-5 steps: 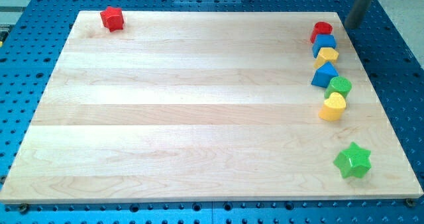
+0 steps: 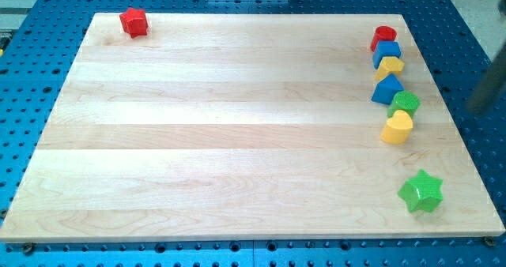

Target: Move the green circle horizontally left to the red circle

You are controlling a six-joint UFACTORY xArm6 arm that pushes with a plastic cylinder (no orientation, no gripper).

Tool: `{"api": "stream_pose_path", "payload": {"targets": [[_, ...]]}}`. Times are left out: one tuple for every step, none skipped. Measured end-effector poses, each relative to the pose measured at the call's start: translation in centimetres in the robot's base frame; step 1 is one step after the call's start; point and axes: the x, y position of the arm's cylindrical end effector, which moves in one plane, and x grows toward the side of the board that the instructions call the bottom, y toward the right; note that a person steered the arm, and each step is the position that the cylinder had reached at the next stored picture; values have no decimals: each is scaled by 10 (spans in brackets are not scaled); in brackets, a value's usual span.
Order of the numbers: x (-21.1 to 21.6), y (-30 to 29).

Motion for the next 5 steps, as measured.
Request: {"api": "stream_pose_path", "payload": {"targets": [[14, -35], [-19, -33], [-25, -93], [-27, -190], [-37, -235]]}}
